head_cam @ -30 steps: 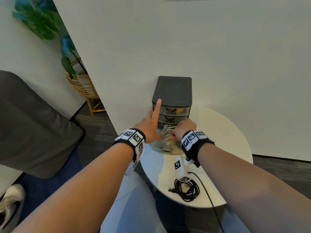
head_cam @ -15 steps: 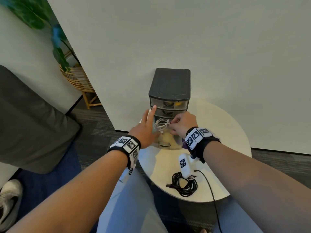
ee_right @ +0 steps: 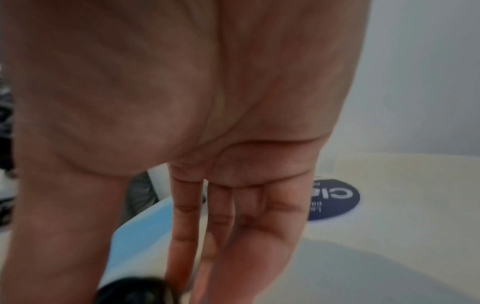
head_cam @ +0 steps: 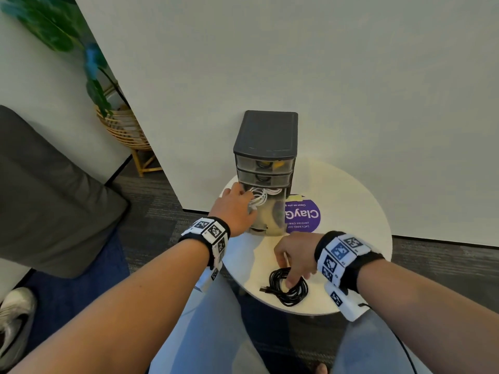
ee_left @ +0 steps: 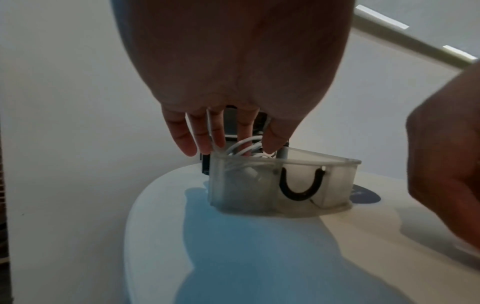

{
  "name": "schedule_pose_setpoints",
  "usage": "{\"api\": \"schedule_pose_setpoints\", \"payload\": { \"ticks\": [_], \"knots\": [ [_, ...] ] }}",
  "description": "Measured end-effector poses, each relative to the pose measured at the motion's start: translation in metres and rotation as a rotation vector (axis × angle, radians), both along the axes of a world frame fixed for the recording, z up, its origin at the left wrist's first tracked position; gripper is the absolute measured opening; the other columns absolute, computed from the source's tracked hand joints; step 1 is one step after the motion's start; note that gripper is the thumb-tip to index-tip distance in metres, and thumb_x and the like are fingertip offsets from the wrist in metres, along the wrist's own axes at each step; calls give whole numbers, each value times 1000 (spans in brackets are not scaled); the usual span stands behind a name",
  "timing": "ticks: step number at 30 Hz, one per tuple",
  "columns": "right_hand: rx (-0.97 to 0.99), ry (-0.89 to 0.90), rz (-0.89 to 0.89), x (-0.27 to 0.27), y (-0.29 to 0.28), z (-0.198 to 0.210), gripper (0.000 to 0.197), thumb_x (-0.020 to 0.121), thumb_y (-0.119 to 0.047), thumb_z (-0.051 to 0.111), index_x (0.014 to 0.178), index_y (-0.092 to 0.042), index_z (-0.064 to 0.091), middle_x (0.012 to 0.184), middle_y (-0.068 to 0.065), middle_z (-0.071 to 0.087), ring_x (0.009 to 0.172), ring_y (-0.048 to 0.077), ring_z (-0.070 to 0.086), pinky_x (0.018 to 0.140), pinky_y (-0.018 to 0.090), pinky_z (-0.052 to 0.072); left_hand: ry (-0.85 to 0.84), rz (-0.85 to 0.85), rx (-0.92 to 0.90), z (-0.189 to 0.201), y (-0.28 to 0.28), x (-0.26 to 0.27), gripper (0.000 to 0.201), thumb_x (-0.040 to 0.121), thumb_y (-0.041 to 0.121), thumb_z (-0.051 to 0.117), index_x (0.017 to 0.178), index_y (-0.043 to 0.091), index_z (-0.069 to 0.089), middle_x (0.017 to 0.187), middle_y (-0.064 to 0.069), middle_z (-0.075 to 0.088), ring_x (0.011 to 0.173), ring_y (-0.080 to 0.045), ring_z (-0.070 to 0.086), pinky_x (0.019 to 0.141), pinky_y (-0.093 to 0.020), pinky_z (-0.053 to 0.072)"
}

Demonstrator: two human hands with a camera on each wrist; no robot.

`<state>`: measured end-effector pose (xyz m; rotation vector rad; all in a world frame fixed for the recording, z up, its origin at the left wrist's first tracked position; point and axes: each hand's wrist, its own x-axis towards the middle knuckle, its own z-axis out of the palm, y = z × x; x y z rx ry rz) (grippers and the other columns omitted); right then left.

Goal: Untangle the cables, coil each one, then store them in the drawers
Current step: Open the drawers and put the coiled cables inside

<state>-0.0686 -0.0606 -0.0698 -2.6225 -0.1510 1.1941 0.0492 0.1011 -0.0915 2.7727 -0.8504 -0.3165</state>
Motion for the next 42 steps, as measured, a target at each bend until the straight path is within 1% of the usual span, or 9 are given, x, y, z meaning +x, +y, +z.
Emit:
{"api": "schedule_pose_setpoints", "payload": {
  "ticks": [4,13,19,24,27,29,33,37,42],
  "knots": [
    [-3,-127,21,-6,0,-9,17,85,-21,77,91,-21,61,79,-5,60,61,10,58,53,21,43,85,-6,-42,1,5,-3,57,98,44,56,149,21,42,154,-4,31,139,-27,35,112,-43,41],
    [461,-411,-538,38,-51,36,8,84,-11,78,88,-13,72,76,6,74,55,10,68,56,21,52,186,-88,22,0,15,11,87,79,70,69,152,37,36,156,2,31,141,-24,37,113,-45,42],
    [383,-544,-756,69,-37,15,15,86,-21,79,91,-9,71,79,6,75,58,14,73,54,22,55,130,-111,113,8,13,9,82,87,58,70,156,36,32,155,-1,35,139,-25,36,114,-42,37],
    [371,-705,-726,66,-20,-13,23,85,-19,80,100,-17,62,82,4,69,53,16,70,52,28,59,106,-126,145,13,15,6,100,91,55,66,163,24,6,156,-6,40,142,-28,37,113,-46,38],
    [403,-784,-666,62,-18,-19,29,85,-18,78,94,-24,51,75,1,64,56,19,67,47,24,50,127,-138,124,12,16,5,111,88,58,68,161,32,-13,151,-8,47,137,-29,43,110,-48,41],
    [377,-797,-573,60,-14,-20,25,87,-20,76,94,-23,53,76,-1,61,67,21,63,57,25,47,95,-169,153,9,14,5,107,88,60,67,161,38,-8,149,-6,49,138,-28,41,109,-48,41],
    [249,-835,-388,59,-8,-26,17,94,-22,67,110,-16,65,104,7,60,100,26,57,82,32,46,1,-225,203,5,14,3,83,92,64,56,160,42,13,152,-2,44,141,-26,36,112,-45,37],
    [24,-806,-221,54,-14,-25,30,102,-28,55,123,-12,67,118,8,50,110,27,49,93,39,47,-36,-256,234,-2,20,4,76,95,67,46,159,44,13,157,-2,37,145,-26,31,115,-46,33],
    [-168,-727,33,37,-11,-24,73,95,-67,39,142,-12,46,137,3,48,127,26,39,105,46,37,-96,-294,243,-9,20,6,78,95,72,40,160,44,7,153,-2,37,142,-26,34,113,-45,36]
  ]
}}
